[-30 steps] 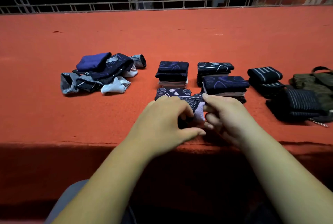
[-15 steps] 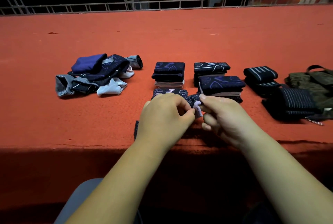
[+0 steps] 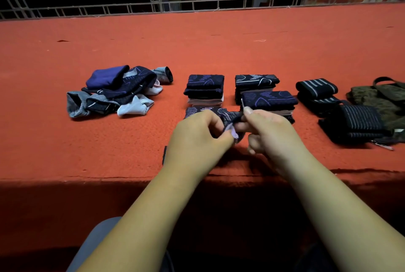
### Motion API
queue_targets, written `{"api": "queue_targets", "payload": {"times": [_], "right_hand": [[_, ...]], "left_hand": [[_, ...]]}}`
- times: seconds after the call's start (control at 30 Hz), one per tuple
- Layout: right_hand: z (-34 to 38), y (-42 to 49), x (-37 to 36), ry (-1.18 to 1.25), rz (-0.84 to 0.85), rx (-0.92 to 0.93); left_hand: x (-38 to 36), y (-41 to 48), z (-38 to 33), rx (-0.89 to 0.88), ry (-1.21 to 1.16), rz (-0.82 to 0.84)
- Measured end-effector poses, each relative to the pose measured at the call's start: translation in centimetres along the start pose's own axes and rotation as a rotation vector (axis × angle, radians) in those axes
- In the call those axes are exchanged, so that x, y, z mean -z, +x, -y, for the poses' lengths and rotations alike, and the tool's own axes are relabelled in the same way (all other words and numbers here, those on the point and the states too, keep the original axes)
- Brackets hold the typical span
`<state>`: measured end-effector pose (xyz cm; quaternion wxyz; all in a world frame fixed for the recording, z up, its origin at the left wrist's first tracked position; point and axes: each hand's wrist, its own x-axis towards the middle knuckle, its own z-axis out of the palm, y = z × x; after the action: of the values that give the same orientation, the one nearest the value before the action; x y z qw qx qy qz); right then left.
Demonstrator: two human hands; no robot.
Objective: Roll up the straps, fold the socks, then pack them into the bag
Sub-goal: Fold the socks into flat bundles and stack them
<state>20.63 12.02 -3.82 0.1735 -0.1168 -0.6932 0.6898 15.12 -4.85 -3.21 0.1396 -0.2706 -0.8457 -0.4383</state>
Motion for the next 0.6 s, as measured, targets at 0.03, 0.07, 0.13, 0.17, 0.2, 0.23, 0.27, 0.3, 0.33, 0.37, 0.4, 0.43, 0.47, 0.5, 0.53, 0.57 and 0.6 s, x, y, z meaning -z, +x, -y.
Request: {"api": "queue_targets", "payload": {"times": [0.03,0.07,0.13,0.17,0.2,0.23,0.27,0.3,0.33,0.37,0.4,0.43,0.47,0.5,0.53,0.57,0.6], "right_hand": [[-0.1,0.2,0.2,-0.02,-0.067,0.025],[-0.2,0.4,0.5,-0.067,-0.132,0.051],[-0.4,0.8,1.0,-0.156,-0.2,0.067],[-0.5,0.9,1.1,-0.169,-0.186,0.04],[-0.7,0.9,0.9,-0.166,-0.141,-0.004],[-0.9,0.9,0.6,-0.155,-0.081,-0.053],[-1.1,0.8,0.2,-0.128,-0.022,-0.099],[-1.2,0.7,-0.2,-0.073,0.026,-0.136],[-1.1,0.5,-0.5,0.002,0.066,-0.16],[-1.0,0.4,-0.7,0.082,0.094,-0.169],[-0.8,0.3,-0.8,0.146,0.109,-0.168],[-0.6,0.1,-0.8,0.193,0.116,-0.161],[-0.3,0.0,-0.8,0.229,0.121,-0.154],[-0.1,-0.2,-0.8,0.248,0.126,-0.146],[0.1,-0.5,-0.8,0.239,0.133,-0.134],[0.3,-0.8,-0.8,0.207,0.136,-0.114],[0.4,-1.2,-0.8,0.172,0.135,-0.091]], "left_hand": [[0.3,0.1,0.1,0.031,-0.033,-0.014],[0.6,0.2,0.2,0.053,-0.061,-0.026],[1.3,0.5,0.5,0.093,-0.141,-0.037],[1.5,0.6,0.7,0.112,-0.189,-0.035],[1.8,0.8,0.9,0.131,-0.239,-0.028],[1.9,0.9,1.1,0.151,-0.297,-0.02],[2.2,1.0,1.2,0.168,-0.359,-0.013],[2.4,1.1,1.3,0.183,-0.411,-0.009],[2.7,1.2,1.2,0.193,-0.445,-0.005],[3.0,1.2,1.1,0.2,-0.464,-0.003],[3.3,1.3,1.0,0.202,-0.475,-0.002],[3.6,1.3,0.9,0.202,-0.487,0.0],[3.9,1.3,0.8,0.203,-0.5,0.005],[4.1,1.3,0.7,0.204,-0.511,0.012],[4.3,1.2,0.5,0.201,-0.516,0.02],[4.5,1.1,0.4,0.196,-0.517,0.028],[4.6,1.0,0.3,0.191,-0.516,0.038]]}}
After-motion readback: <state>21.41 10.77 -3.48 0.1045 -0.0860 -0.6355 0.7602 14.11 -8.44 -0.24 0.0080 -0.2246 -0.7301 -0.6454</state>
